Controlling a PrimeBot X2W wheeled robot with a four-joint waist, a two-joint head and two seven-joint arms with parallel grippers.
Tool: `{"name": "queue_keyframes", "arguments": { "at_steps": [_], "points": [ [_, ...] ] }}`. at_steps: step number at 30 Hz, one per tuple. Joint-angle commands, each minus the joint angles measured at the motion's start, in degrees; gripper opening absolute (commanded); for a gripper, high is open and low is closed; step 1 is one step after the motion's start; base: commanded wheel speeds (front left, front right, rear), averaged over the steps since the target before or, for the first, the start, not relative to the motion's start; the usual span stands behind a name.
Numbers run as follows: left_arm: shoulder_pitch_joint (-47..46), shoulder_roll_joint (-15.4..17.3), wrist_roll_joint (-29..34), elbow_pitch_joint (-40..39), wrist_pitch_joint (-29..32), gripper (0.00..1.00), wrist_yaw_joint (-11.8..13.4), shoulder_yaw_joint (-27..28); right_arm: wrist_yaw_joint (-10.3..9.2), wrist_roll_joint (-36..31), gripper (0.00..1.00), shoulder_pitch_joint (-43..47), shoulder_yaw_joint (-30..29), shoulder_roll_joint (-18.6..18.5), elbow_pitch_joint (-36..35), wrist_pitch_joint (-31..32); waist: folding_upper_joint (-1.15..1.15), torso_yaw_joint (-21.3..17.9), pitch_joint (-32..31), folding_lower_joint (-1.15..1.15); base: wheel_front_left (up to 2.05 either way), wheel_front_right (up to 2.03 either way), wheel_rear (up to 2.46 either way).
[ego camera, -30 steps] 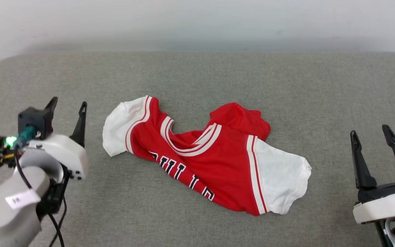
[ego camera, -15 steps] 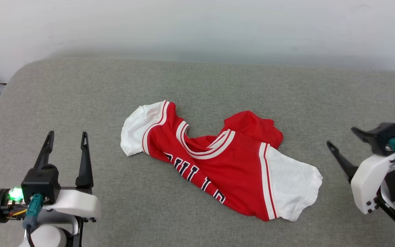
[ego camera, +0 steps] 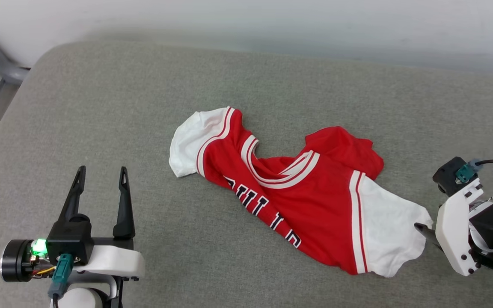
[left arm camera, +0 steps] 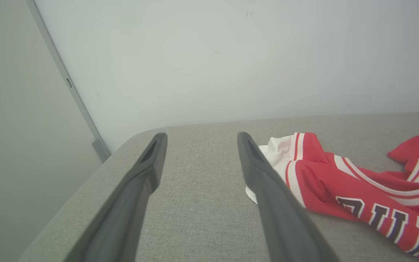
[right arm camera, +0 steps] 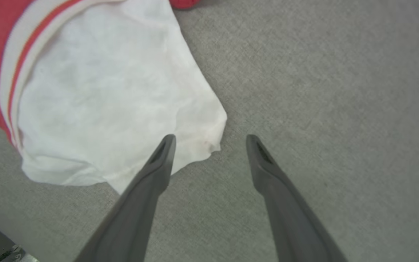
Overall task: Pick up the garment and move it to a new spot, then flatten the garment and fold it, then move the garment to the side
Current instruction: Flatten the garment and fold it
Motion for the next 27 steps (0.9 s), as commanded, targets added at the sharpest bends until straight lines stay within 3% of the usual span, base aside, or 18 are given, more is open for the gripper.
{"name": "queue_keyframes", "arguments": {
  "at_steps": [1, 13, 14, 15, 27],
  "points": [
    [-0.2, -0.2, 0.5, 0.1, -0.1, 1.00, -0.3, 0.3, -0.08, 0.3, 1.00, -1.0, 0.3, 0.1, 0.5, -0.1, 0.00, 0.9, 1.1, 0.00, 0.00, 0.00, 0.00],
    [-1.2, -5.9, 5.8, 2.6, -0.1, 1.00, -5.3, 4.6, 0.02, 4.1, 1.00, -2.3, 11.3, 1.6, 11.1, -4.8, 0.00, 1.8, 4.9, 0.00, 0.00, 0.00, 0.00],
    [-1.0, -6.2, 6.1, 2.8, -0.1, 1.00, -5.7, 5.1, 0.03, 4.4, 0.35, -2.6, 12.0, 1.7, 11.2, -5.9, 0.00, 1.6, 4.8, 0.00, 0.00, 0.00, 0.00],
    [-0.8, -6.5, 6.5, 3.1, -0.1, 1.00, -5.9, 5.5, 0.02, 4.7, 0.00, -3.0, 12.3, 1.6, 11.3, -7.1, 0.00, 1.4, 4.7, 0.00, 0.00, 0.00, 0.00],
    [0.9, -7.9, 8.7, 5.6, -0.1, 1.00, -9.3, 9.0, -0.09, 7.8, 0.00, -4.3, 5.6, -2.9, 15.9, -20.3, 0.00, -2.0, 0.6, 0.00, 0.00, 0.00, 0.00]
  ]
}}
